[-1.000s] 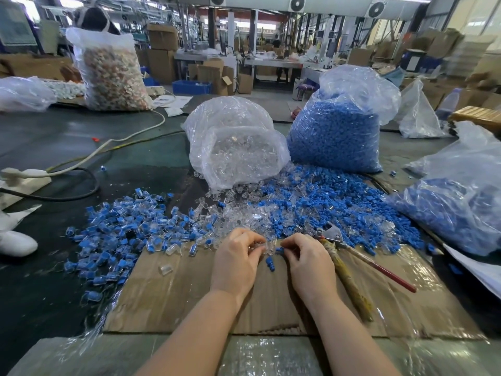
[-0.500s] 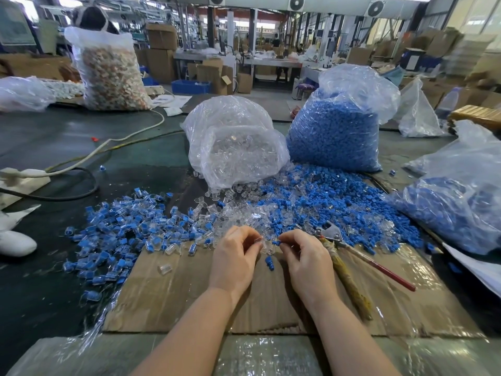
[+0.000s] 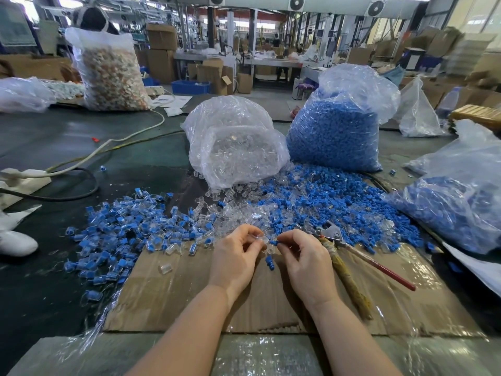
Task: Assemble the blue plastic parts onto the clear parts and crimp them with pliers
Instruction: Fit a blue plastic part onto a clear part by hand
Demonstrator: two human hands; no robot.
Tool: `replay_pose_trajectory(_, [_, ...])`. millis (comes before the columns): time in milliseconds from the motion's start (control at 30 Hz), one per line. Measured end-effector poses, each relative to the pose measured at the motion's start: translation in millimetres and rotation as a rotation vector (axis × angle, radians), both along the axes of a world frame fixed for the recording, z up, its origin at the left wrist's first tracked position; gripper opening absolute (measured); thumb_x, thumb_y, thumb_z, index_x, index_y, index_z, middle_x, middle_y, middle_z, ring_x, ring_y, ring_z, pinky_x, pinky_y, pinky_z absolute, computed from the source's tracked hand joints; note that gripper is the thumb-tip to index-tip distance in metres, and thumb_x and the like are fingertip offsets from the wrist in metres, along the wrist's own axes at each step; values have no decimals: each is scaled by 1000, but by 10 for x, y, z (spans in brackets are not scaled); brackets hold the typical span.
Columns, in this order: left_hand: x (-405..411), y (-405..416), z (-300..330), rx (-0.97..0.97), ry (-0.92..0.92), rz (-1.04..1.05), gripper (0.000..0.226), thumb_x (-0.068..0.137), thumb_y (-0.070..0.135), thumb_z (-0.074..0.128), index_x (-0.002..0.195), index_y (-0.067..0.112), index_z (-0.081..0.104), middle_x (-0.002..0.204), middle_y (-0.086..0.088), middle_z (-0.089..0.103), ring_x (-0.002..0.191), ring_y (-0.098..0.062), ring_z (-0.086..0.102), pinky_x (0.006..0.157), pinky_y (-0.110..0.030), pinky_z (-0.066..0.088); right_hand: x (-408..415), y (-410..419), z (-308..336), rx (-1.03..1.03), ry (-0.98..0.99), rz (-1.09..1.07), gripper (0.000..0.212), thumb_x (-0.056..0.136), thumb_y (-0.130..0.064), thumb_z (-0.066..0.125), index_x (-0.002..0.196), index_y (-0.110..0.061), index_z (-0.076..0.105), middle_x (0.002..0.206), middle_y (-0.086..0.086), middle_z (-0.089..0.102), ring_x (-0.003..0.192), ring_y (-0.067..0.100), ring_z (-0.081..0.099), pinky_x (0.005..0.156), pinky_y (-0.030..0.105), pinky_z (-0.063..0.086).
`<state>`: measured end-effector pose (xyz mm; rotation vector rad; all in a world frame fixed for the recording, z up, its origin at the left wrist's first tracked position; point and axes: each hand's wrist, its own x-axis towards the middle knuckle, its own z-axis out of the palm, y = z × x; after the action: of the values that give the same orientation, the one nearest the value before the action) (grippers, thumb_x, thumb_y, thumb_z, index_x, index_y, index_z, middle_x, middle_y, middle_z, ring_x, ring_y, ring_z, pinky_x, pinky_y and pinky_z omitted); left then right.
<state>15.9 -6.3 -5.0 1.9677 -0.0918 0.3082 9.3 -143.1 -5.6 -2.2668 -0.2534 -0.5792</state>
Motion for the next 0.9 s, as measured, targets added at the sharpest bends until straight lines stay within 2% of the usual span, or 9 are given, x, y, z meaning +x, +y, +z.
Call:
replay_pose_trajectory(100, [-3,-4,0,-29,24,-20,23,88,13,61,84,35,55,81,7,69,80,-1,65,73,-12,49,-1,-1,-4,15,-7,2,5,85,-12,66,88,-15,67,84,-5,66,83,14,59,78,34,50])
replay_pose_trajectory(267, [-7,-7,-2,16,35,-38,18,90,16,59,85,33,55,75,14,68,76,5,63,70,-7,47,-10,1,-5,31,-16,16,4,84,-12,67,86,-16,66,81,-6,65,80,13,59,76,35,51])
replay_pose_trajectory(400, [-15,-14,0,20,29,-38,18,90,17,58,83,33,55,77,11,68,76,2,63,72,-11,48,-18,-2,5,43,-61,17,6,82,-10,69,84,-15,66,79,-6,65,77,13,60,73,34,52])
replay_pose_trajectory(567, [4,9,3,87,-13,3,18,88,18,61,79,33,58,84,11,61,80,-1,56,71,-8,43,-25,2,16,57,-93,20,9,80,-7,69,82,-15,66,76,-6,65,74,13,60,70,35,53])
replay_pose_trajectory(667, [7,14,0,51,6,6,18,87,16,63,78,32,61,77,12,64,76,-1,59,69,-7,45,-17,-3,8,61,-78,38,8,81,-7,69,82,-15,66,76,-5,65,74,13,61,70,35,53])
replay_pose_trajectory(800, [6,6,0,-19,44,-9,23,85,12,64,76,33,61,74,8,66,73,-8,64,73,-23,55,-13,3,1,57,-56,63,5,81,-9,69,81,-13,67,76,-5,66,75,16,61,71,39,52])
replay_pose_trajectory(900, [0,2,5,-39,62,-34,24,85,9,65,76,32,61,73,5,67,73,-11,65,74,-31,57,-22,11,3,28,-71,57,5,80,-9,69,80,-14,67,75,-5,65,74,16,60,70,39,52])
